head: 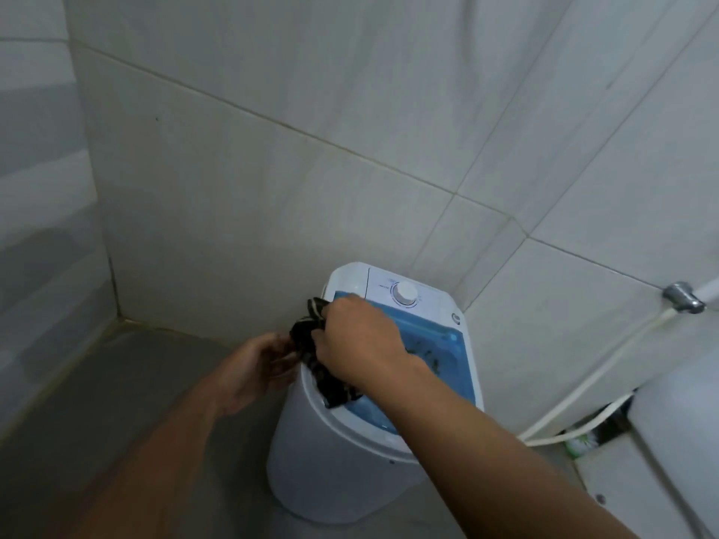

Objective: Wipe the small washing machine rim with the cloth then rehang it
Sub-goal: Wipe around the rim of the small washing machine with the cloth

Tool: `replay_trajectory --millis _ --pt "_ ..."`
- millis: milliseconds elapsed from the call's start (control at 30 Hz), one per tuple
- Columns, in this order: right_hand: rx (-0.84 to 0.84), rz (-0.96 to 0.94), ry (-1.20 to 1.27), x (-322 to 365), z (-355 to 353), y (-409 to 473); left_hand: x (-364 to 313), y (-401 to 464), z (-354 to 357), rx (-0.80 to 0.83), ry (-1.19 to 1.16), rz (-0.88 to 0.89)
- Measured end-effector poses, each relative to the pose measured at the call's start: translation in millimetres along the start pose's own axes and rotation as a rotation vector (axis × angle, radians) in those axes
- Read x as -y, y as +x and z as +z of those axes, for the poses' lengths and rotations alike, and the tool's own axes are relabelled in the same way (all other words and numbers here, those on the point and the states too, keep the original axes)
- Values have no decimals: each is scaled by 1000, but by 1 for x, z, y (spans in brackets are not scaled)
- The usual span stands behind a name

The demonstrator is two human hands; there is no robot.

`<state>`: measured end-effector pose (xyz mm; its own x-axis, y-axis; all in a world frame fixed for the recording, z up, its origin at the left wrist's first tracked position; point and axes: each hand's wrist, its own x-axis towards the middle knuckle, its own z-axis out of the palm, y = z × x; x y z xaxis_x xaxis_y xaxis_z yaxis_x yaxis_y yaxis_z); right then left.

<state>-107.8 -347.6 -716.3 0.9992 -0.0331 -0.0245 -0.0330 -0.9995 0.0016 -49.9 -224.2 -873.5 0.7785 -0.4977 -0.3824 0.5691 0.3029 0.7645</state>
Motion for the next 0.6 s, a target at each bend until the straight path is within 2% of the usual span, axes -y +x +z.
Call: replay_trajectory --millis 67,167,233,300,400,433,500,600 --pt "-23 105 -4 -20 -5 39 -1 -3 1 66 4 -10" --pt "-8 309 120 -48 -21 88 -1 -5 1 117 30 -4" --pt "-23 340 124 -54 -21 97 -1 -4 1 115 25 8" --pt "-13 230 56 -41 -11 90 0 -3 0 117 23 5" --pt "24 -38 25 -16 9 62 0 2 -3 93 15 -6" --pt "7 -62 28 -17 11 60 0 3 -5 96 22 -10" --pt "-48 32 15 -34 3 74 2 1 -4 110 43 -8" --pt "-65 302 48 -70 -15 104 7 -5 3 102 55 35"
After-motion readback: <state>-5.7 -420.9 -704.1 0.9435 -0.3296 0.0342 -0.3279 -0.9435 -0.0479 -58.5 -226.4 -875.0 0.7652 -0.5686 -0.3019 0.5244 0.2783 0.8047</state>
